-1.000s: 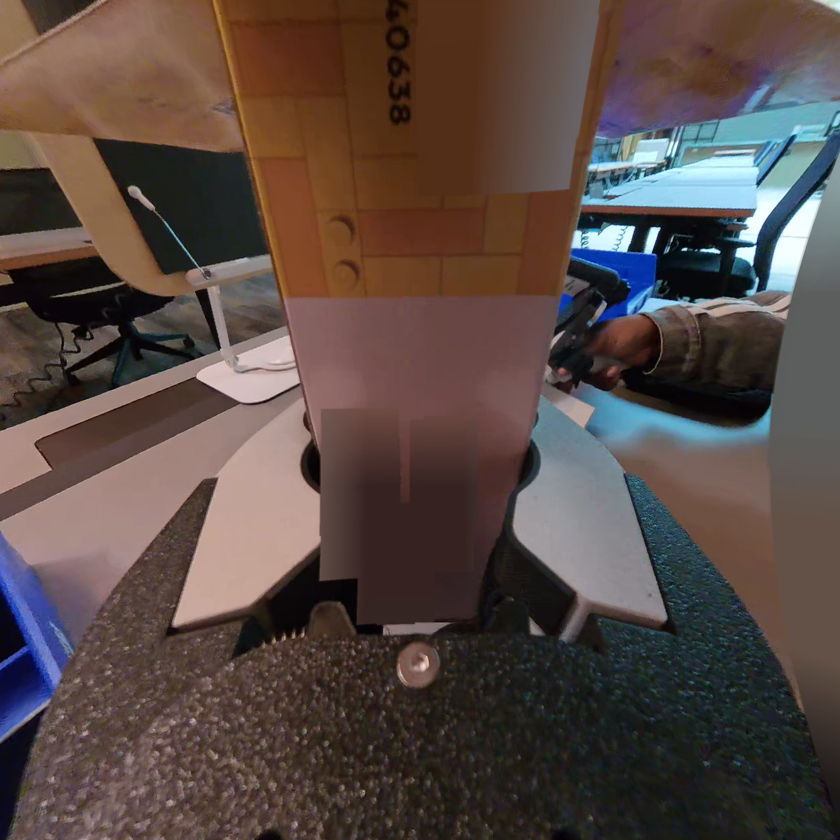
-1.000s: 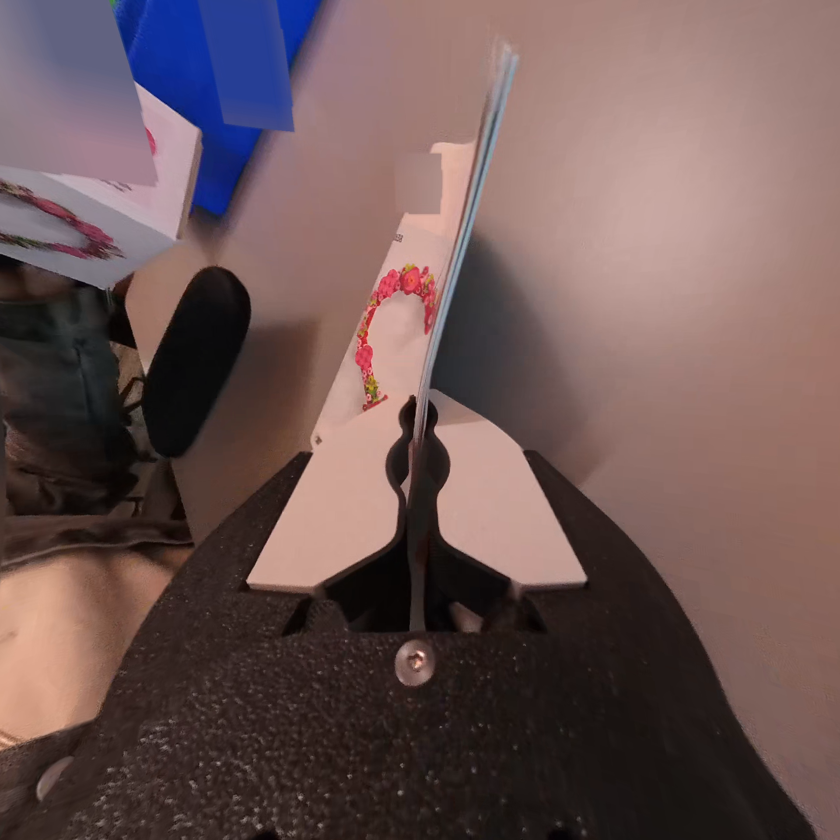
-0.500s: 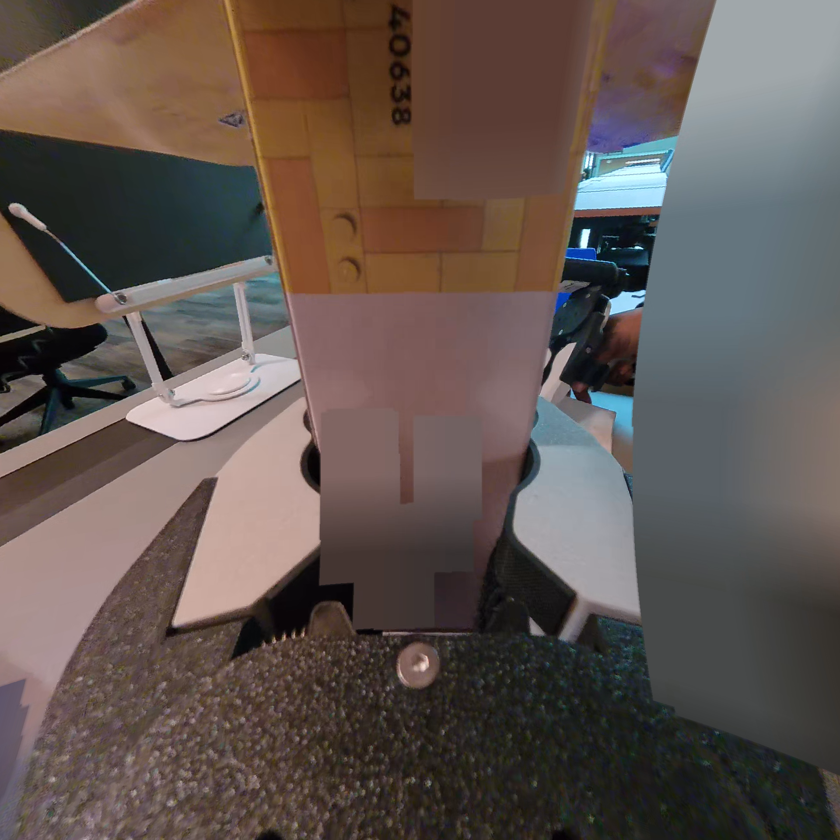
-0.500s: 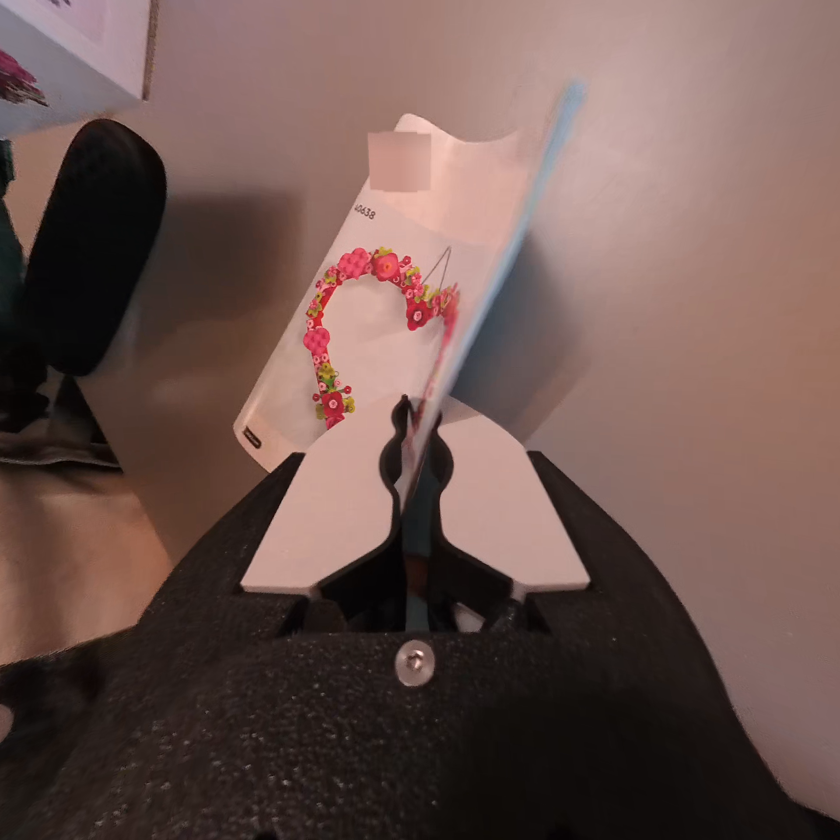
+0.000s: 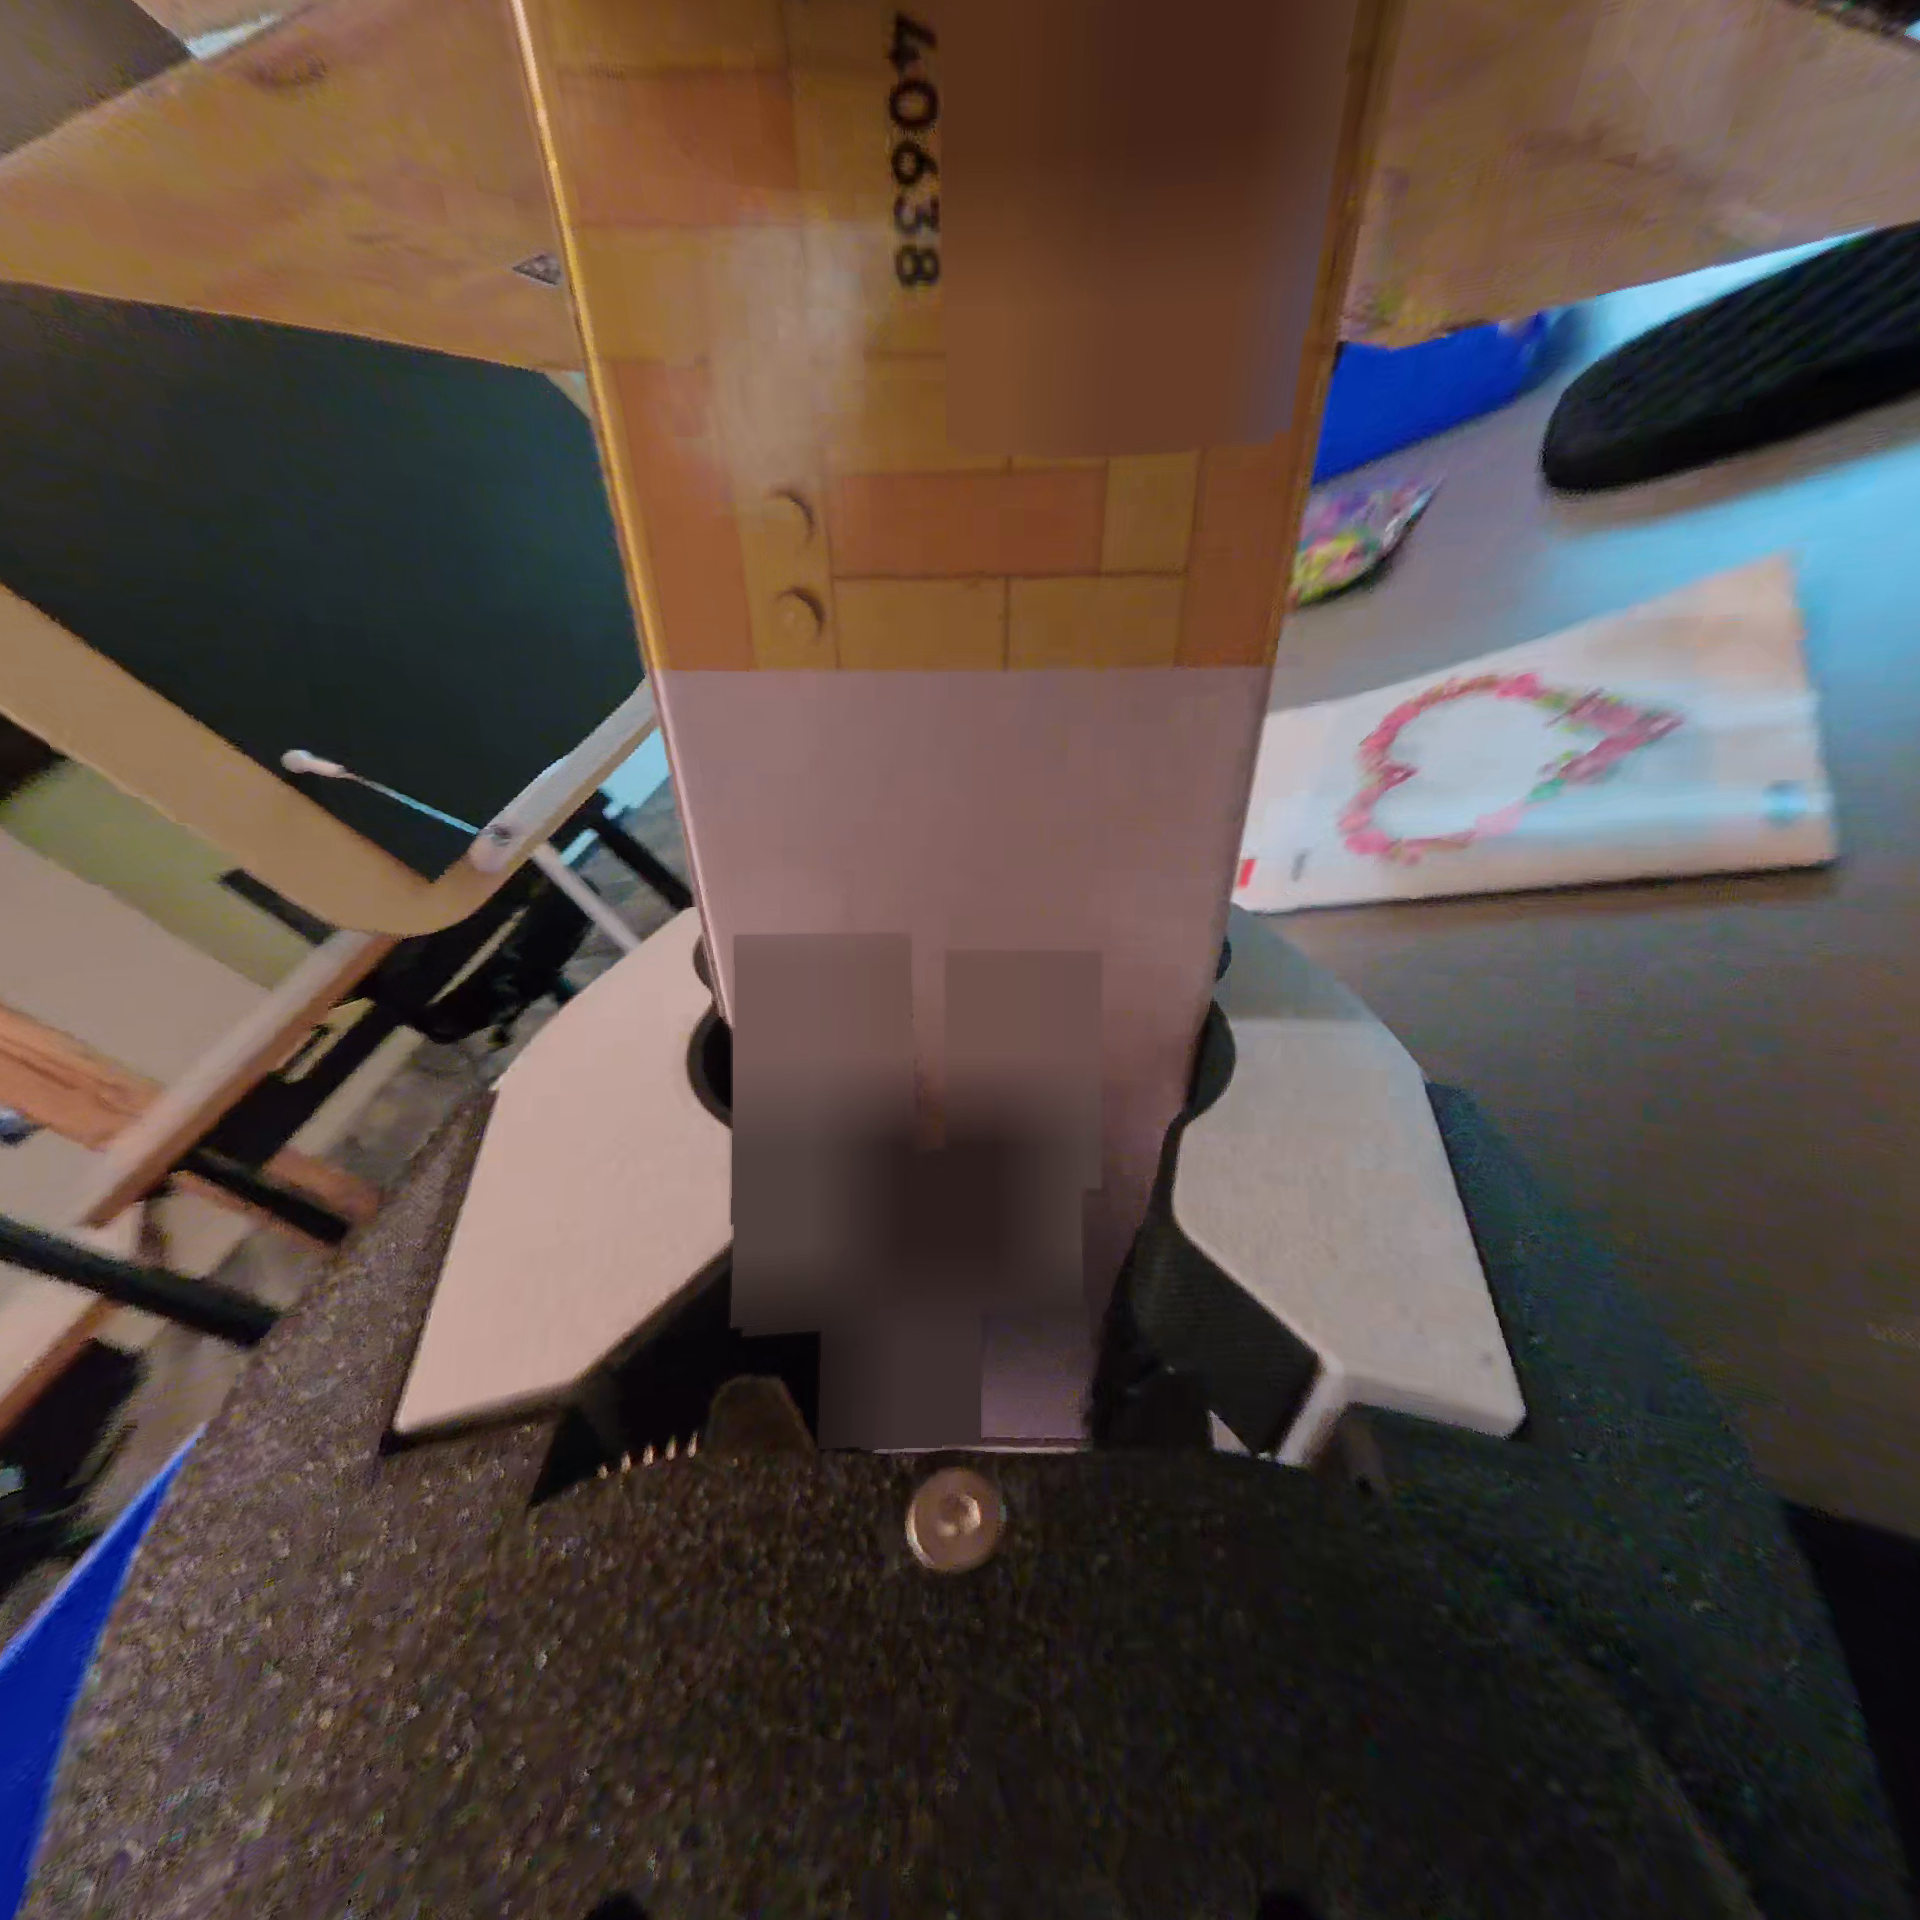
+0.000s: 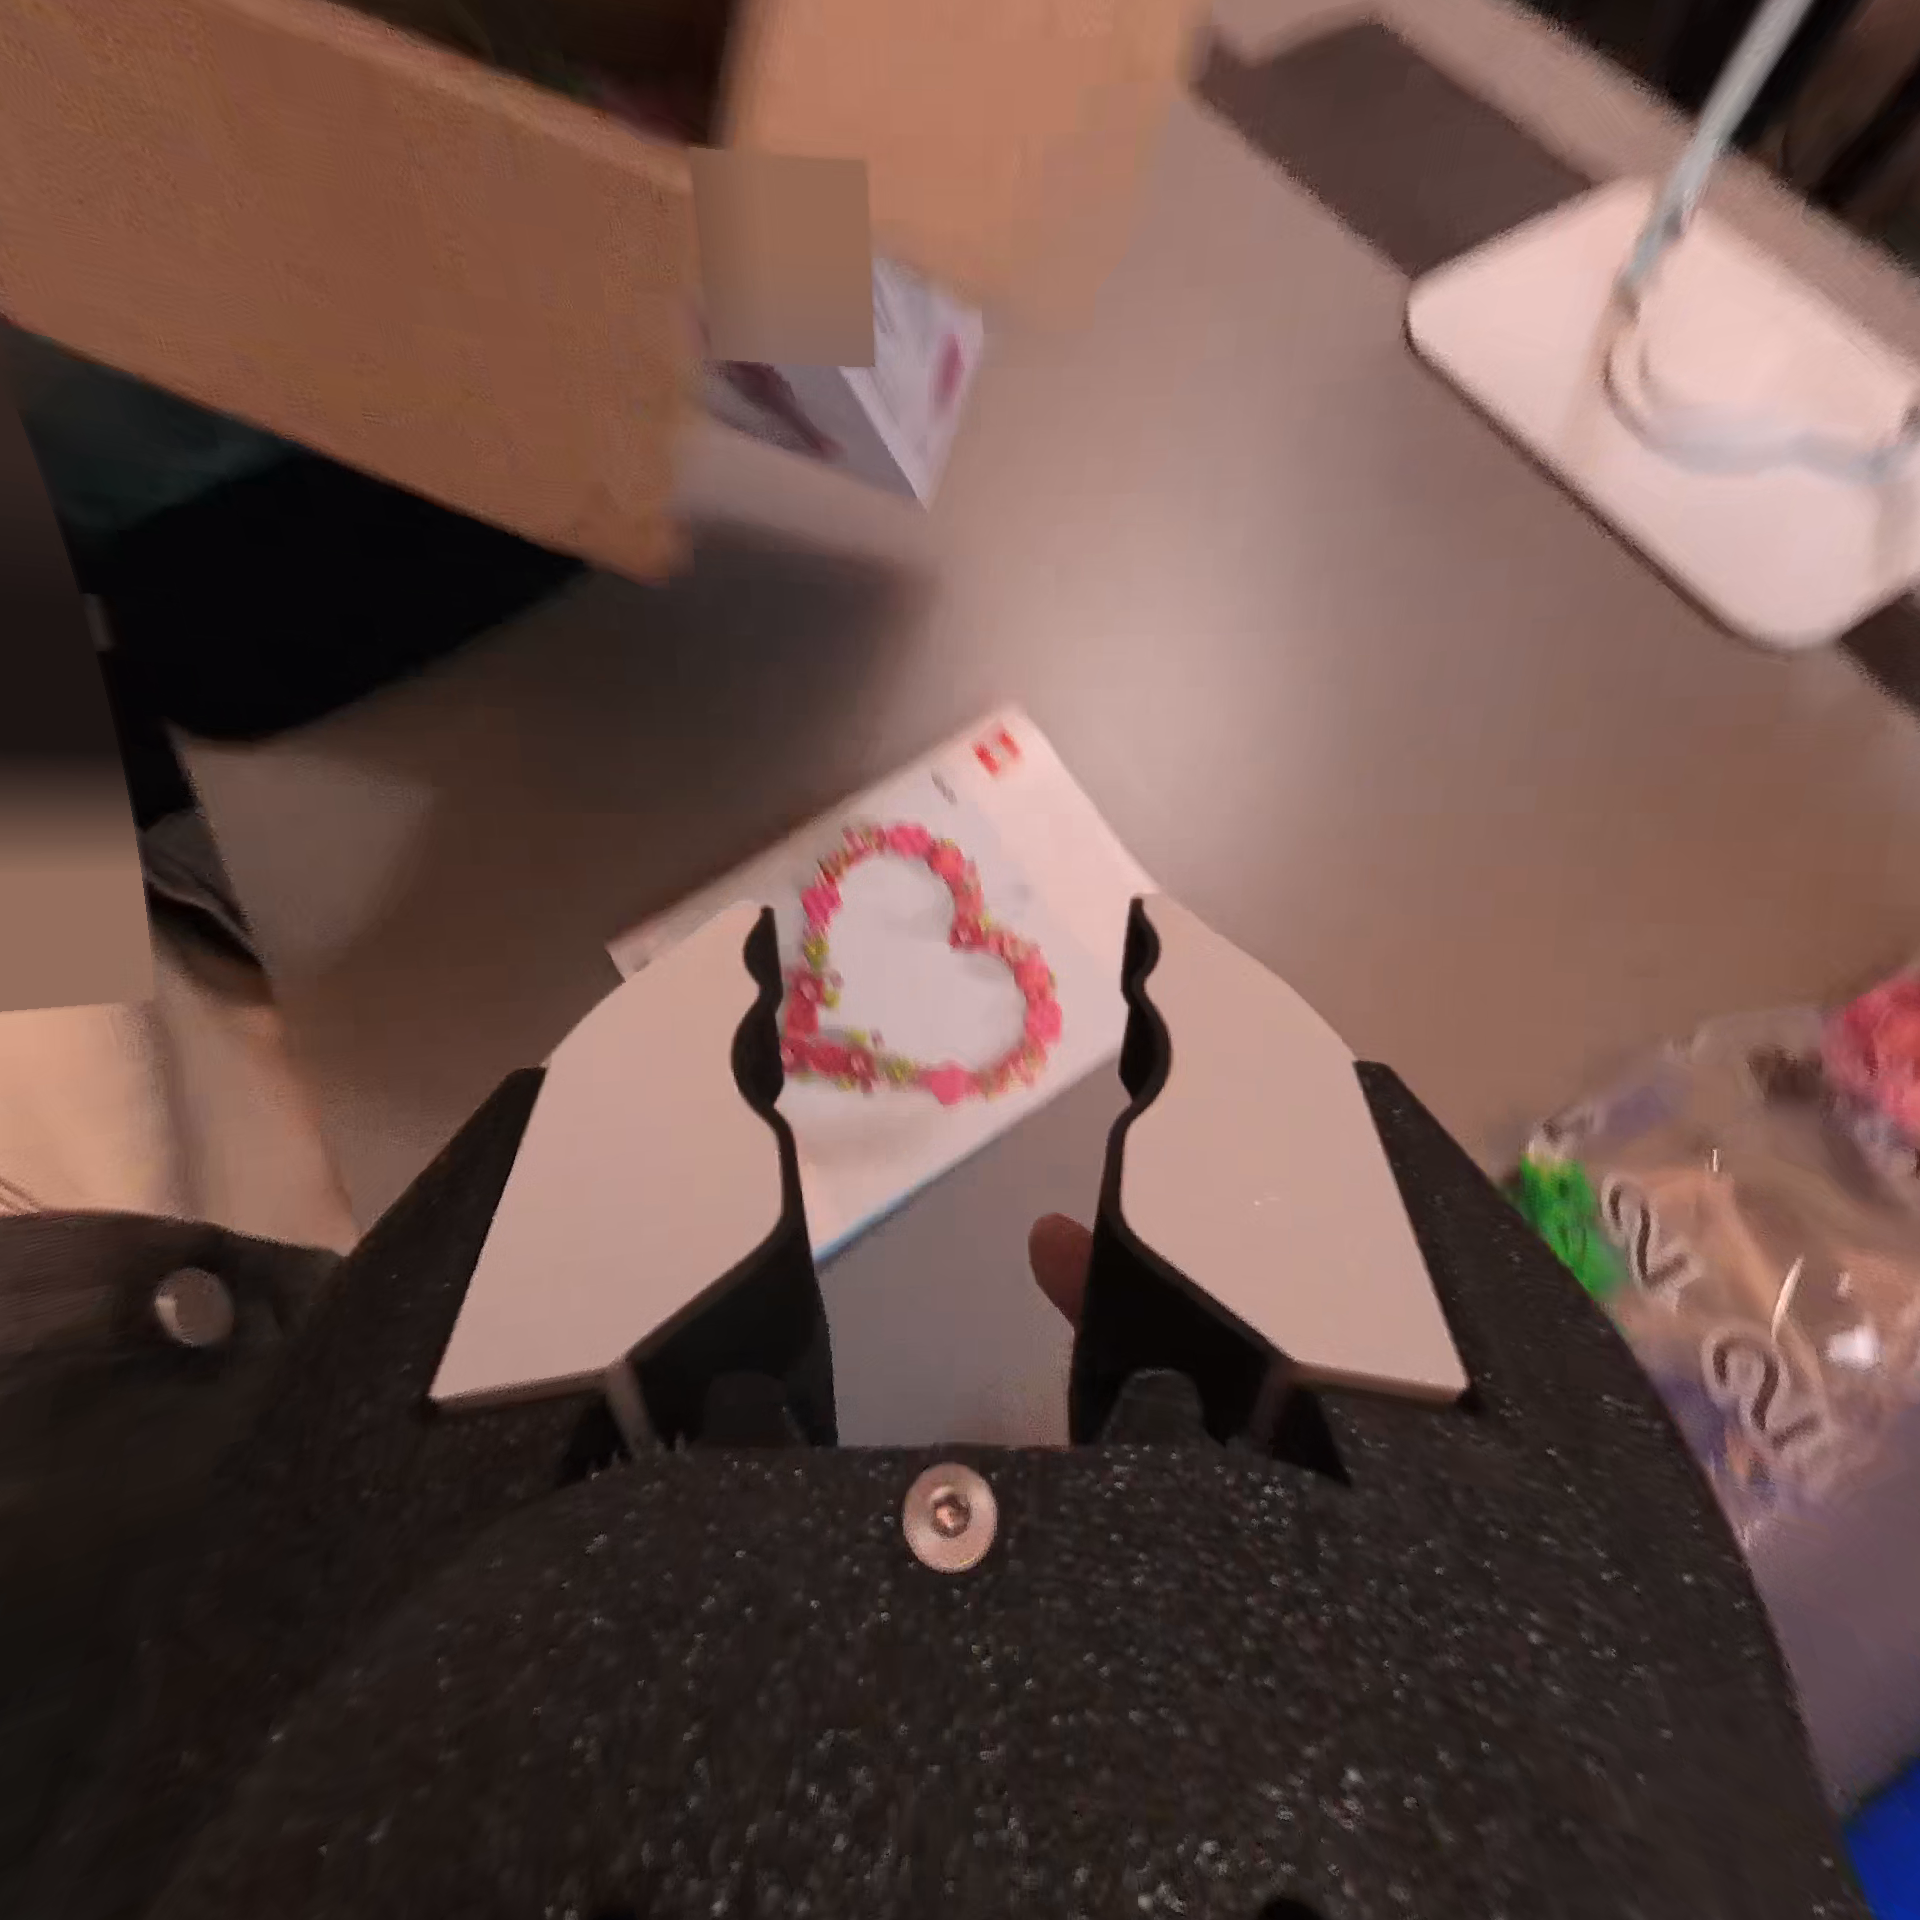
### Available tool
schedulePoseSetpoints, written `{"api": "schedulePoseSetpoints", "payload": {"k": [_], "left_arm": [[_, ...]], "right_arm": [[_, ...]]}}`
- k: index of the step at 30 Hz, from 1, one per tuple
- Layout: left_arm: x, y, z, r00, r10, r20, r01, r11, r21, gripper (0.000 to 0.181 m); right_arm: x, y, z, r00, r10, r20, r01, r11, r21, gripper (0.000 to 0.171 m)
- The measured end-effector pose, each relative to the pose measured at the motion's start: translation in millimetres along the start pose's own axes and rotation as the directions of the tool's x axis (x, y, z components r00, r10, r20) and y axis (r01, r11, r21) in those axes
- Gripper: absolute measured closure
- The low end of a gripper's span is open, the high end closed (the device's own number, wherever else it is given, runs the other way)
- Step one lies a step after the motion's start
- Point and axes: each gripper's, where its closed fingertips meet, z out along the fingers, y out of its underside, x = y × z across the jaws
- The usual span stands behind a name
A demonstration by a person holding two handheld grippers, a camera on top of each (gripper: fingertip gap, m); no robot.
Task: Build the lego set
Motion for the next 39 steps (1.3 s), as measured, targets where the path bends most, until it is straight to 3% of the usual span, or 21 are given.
{"api": "schedulePoseSetpoints", "payload": {"k": [5, 9, 12, 14, 18, 20, 22, 24, 26, 28, 31, 34, 36, 39], "left_arm": [[8, 22, 10, 0.997, 0.083, 0.004, -0.082, 0.991, -0.103, 0.097], [13, 23, 15, 0.993, 0.116, -0.036, -0.12, 0.983, -0.137, 0.097], [17, 18, 18, 0.99, 0.117, -0.08, -0.128, 0.981, -0.145, 0.097], [21, 15, 20, 0.984, 0.144, -0.107, -0.16, 0.974, -0.161, 0.097], [26, 9, 26, 0.977, 0.162, -0.141, -0.187, 0.965, -0.184, 0.097], [26, 7, 28, 0.975, 0.169, -0.142, -0.195, 0.96, -0.2, 0.097], [21, 7, 29, 0.97, 0.215, -0.11, -0.235, 0.946, -0.224, 0.097], [7, 2, 25, 0.946, 0.321, -0.04, -0.32, 0.909, -0.268, 0.098], [-14, -13, 19, 0.887, 0.458, 0.055, -0.421, 0.852, -0.311, 0.098], [-36, -37, 13, 0.781, 0.606, 0.152, -0.53, 0.771, -0.353, 0.098], [-55, -73, 9, 0.598, 0.77, 0.221, -0.659, 0.629, -0.413, 0.098], [-72, -100, 3, 0.402, 0.89, 0.217, -0.731, 0.454, -0.508, 0.098], [-82, -108, 1, 0.347, 0.92, 0.181, -0.739, 0.388, -0.551, 0.098], [-91, -116, 1, 0.385, 0.903, 0.192, -0.729, 0.425, -0.536, 0.098]], "right_arm": [[-40, -64, 12, 0.983, -0.157, 0.096, 0.132, 0.964, 0.23, 0.125], [-65, -94, 40, 0.893, -0.448, 0.034, 0.416, 0.853, 0.314, 0.143], [-73, -101, 66, 0.715, -0.697, -0.05, 0.686, 0.686, 0.244, 0.149], [-72, -100, 81, 0.642, -0.766, -0.029, 0.757, 0.628, 0.18, 0.155], [-71, -94, 95, 0.574, -0.818, 0.034, 0.811, 0.573, 0.113, 0.165], [-67, -94, 96, 0.569, -0.823, -0.007, 0.82, 0.566, 0.09, 0.168], [-60, -96, 94, 0.621, -0.782, -0.059, 0.783, 0.615, 0.096, 0.165], [-58, -106, 84, 0.748, -0.658, -0.087, 0.661, 0.725, 0.193, 0.15], [-60, -118, 72, 0.878, -0.477, -0.043, 0.464, 0.824, 0.325, 0.147], [-63, -133, 63, 0.947, -0.322, 0.018, 0.282, 0.855, 0.436, 0.146], [-70, -155, 52, 0.973, -0.206, 0.103, 0.117, 0.828, 0.548, 0.139], [-65, -171, 36, 0.981, -0.179, 0.074, 0.089, 0.755, 0.649, 0.138], [-59, -175, 30, 0.985, -0.151, 0.079, 0.052, 0.711, 0.701, 0.139], [-56, -175, 28, 0.982, -0.106, 0.16, -0.043, 0.691, 0.721, 0.143]]}}
